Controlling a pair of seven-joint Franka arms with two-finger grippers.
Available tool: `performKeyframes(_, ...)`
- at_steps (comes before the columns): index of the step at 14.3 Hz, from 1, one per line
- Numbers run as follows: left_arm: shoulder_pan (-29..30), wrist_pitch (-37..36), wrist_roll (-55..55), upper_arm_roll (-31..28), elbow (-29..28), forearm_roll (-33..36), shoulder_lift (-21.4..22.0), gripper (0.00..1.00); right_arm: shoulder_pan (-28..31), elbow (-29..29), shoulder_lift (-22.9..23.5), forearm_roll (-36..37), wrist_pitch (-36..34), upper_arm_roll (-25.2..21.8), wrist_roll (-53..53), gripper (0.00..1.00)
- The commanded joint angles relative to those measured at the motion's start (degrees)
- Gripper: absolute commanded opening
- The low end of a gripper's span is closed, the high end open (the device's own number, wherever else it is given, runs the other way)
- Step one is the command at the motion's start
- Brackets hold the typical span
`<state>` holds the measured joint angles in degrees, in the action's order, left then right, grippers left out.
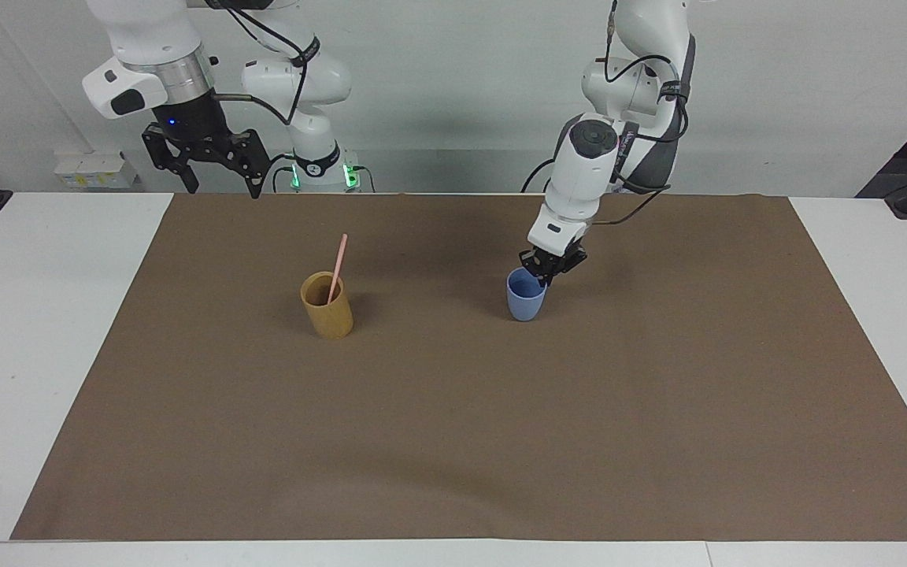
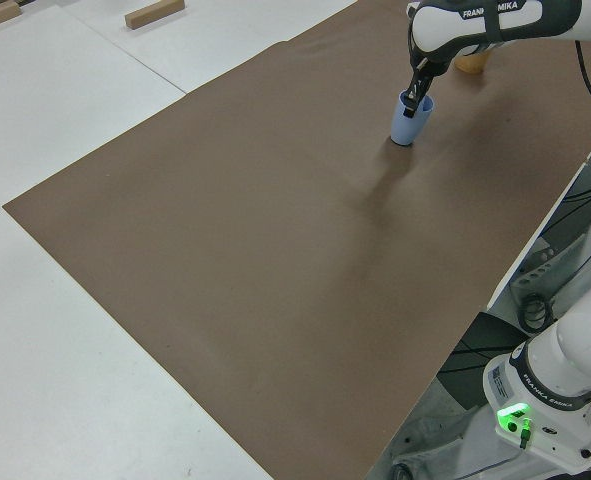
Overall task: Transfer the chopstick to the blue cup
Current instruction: 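Slide the blue cup toward the table center with the left gripper, then release the blue cup with the left gripper while the right gripper reaches the tan cup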
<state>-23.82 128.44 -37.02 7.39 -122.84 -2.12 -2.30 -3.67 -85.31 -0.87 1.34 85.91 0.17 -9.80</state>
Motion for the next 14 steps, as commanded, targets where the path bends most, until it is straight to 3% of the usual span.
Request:
performKeyframes(1,-1.0,0.1,-0.7,-0.8,0.9,-0.3,-0.5,0.63,-0.2,-1.6,-1.0,-0.2,1.8,0.3,-1.0,1.0)
performKeyframes(2,-1.1,0.0,-0.7,-0.8,1.1,-0.3,-0.5,0.85,-0.5,-1.7,-1.0,-0.2,1.8,0.3,-1.1,1.0)
performKeyframes(3,-1.1,-0.5,-0.7,-0.8,1.4,-0.2,-0.5,1.0,-0.7,-1.7,-1.0,-0.1,1.8,0.3,-1.5,1.0)
performKeyframes(6,-0.6,-3.2,-0.3,-0.9,3.6,-0.2,0.3,1.0,-1.2,-2.0,-1.0,0.0,1.9,0.3,-2.2,1.0)
performKeyframes(9,1.1,-11.4,1.1,-1.3,10.4,0.1,0.5,1.0,-1.2,-2.1,-1.1,0.0,1.9,0.2,-2.3,1.0)
performKeyframes(14,9.2,-18.7,15.4,-1.3,13.8,0.2,3.8,1.0,-3.7,-3.8,-1.3,0.1,3.7,0.3,-5.5,1.0)
